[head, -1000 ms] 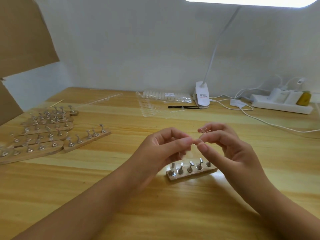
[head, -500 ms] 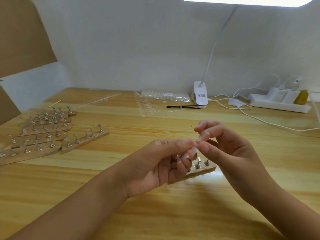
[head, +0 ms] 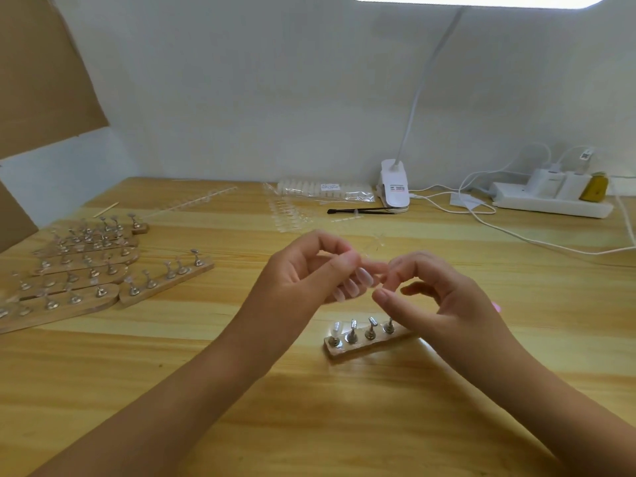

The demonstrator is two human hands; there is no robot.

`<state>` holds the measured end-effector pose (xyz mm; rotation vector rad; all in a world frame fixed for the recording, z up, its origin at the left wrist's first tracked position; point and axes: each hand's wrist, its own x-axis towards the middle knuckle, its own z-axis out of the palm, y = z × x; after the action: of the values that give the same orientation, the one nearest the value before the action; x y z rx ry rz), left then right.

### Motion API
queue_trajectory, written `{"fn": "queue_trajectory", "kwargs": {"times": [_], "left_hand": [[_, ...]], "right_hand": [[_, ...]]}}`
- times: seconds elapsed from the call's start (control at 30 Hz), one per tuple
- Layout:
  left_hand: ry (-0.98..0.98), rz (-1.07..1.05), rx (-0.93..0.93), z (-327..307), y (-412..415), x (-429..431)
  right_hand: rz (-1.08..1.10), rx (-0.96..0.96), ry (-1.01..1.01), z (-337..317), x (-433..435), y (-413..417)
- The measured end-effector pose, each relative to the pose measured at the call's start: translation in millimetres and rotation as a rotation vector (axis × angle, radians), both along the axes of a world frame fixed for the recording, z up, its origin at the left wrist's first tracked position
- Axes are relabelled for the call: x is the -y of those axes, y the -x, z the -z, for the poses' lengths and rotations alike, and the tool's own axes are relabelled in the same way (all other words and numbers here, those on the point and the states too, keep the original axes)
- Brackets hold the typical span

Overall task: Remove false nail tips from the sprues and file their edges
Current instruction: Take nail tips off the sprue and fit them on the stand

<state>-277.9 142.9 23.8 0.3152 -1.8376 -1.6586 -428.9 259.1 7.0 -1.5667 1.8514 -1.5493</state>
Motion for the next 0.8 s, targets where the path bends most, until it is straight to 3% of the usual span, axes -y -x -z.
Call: {"fn": "queue_trajectory", "kwargs": {"times": [0.1,0.27,0.43,0.57,0.8], "left_hand": [[-0.06,0.038,0.047,1.2,0.0,2.5],[-0.192,0.076,-0.038,1.4,0.9,3.2],[-0.457,0.125,-0.123,2.5,5.3,0.9],[-0.599,0.158,-0.144,2.9,5.4,2.4],[-0.639,0.169,-0.122,5.8,6.9,4.6]], "right_hand": [[0.027,-0.088,0.015,0.8,0.8,1.9],[0.053,-0.006,0.06,1.5,2.1,5.1],[0.067,-0.01,0.164,2.0,1.3,3.1],[0.07,-0.12,0.194,3.1,1.5,1.8],[0.069,-0.263,0.239,5.9,1.2,1.5]]}}
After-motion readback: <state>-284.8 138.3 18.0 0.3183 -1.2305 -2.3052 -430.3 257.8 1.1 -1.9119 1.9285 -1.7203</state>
